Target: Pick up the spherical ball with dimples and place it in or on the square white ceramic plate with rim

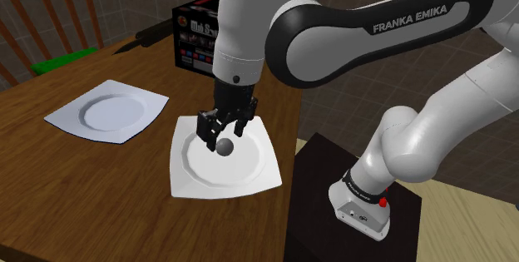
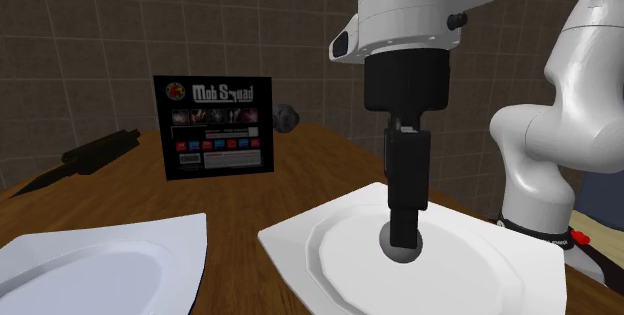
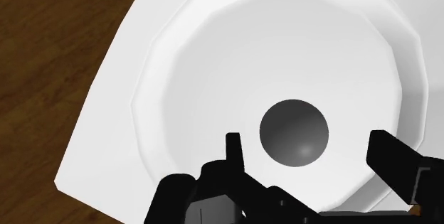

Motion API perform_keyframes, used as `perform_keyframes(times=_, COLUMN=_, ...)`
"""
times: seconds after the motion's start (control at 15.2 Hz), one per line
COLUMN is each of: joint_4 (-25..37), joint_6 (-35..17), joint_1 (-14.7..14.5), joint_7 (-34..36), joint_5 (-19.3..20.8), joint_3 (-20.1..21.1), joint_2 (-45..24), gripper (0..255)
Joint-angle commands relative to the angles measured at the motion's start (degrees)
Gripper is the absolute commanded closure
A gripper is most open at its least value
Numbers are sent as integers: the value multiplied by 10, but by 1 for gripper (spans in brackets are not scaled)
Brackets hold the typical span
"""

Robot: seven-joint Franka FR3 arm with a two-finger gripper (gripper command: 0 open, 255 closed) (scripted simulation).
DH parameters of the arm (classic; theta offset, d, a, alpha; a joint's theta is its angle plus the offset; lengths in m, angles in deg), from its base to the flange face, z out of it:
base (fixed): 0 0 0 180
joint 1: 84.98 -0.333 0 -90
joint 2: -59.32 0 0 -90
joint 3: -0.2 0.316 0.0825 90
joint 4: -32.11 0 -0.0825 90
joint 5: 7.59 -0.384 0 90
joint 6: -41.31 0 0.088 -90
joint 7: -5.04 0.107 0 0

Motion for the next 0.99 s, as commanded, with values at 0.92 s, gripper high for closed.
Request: perform_keyframes(times=0.92, joint_4=55, joint_6=75, joint_1=3, joint_7=-2, joint_5=2, joint_3=-13, joint_2=20, gripper=0)
